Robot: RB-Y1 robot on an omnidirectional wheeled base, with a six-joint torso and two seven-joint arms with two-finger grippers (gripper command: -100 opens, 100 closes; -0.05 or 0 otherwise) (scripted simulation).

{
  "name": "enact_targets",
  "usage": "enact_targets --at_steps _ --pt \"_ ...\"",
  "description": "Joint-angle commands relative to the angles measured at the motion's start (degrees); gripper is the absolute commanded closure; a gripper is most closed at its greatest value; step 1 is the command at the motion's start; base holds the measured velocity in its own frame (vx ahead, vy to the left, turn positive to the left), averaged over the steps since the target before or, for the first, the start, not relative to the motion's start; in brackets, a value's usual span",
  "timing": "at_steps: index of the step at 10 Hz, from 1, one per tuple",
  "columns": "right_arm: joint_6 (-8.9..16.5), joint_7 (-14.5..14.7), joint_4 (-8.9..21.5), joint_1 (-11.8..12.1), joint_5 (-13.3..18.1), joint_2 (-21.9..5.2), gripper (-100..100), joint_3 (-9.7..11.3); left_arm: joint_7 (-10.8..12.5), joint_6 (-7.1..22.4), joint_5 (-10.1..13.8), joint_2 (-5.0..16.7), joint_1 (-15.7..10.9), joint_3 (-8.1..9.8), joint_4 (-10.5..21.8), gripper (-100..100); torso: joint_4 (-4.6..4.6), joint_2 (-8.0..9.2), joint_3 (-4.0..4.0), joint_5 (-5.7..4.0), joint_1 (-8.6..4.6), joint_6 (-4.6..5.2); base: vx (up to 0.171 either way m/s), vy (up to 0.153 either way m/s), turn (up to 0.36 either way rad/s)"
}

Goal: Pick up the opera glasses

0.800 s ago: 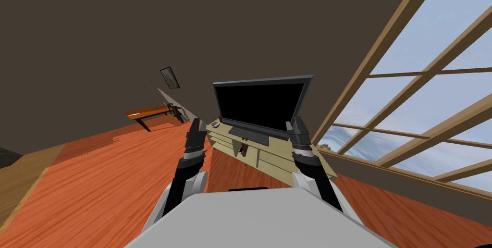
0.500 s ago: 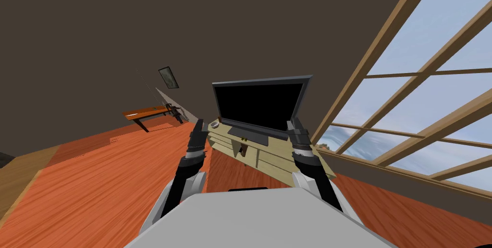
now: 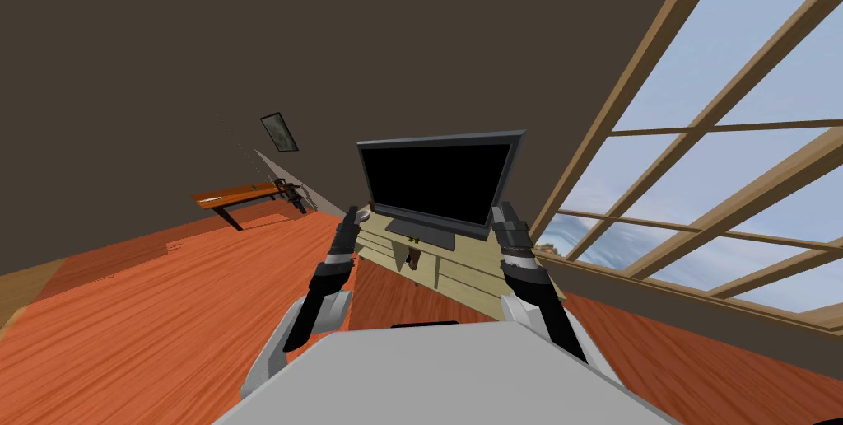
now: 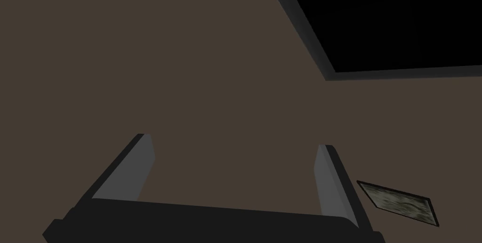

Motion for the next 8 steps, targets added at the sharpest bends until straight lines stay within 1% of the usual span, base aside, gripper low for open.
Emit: enact_targets --at_steps 1,4,5,7,8 --pt "0.00 0.00 0.00 0.00 0.00 0.00 0 0.00 -0.08 2.30 0.11 0.91 -1.53 0.77 2.77 -100 0.00 0.00 0.00 0.00 0.00 0.00 0.031 -0.063 -0.079" --pt "0.00 0.00 0.00 0.00 0.00 0.00 0 0.00 -0.31 7.01 0.24 2.00 -4.68 2.19 8.07 -100 0.00 0.00 0.00 -0.01 -0.06 0.00 0.025 -0.074 -0.079" --pt "0.00 0.00 0.00 0.00 0.00 0.00 0 0.00 -0.31 7.32 0.24 2.00 -4.68 2.19 8.07 -100 0.00 0.01 0.00 -0.01 -0.05 0.00 0.015 -0.042 -0.021" --pt "0.00 0.00 0.00 0.00 0.00 0.00 0 0.00 -0.47 10.98 0.34 2.50 -6.95 3.23 12.03 -100 0.01 0.02 0.01 0.01 0.07 -0.01 0.031 -0.048 -0.065" --pt "0.00 0.00 0.00 0.00 0.00 0.00 0 0.00 -0.47 11.05 0.34 2.50 -6.95 3.23 12.13 -100 0.00 0.01 0.00 0.00 0.00 -0.01 0.019 -0.051 -0.036"
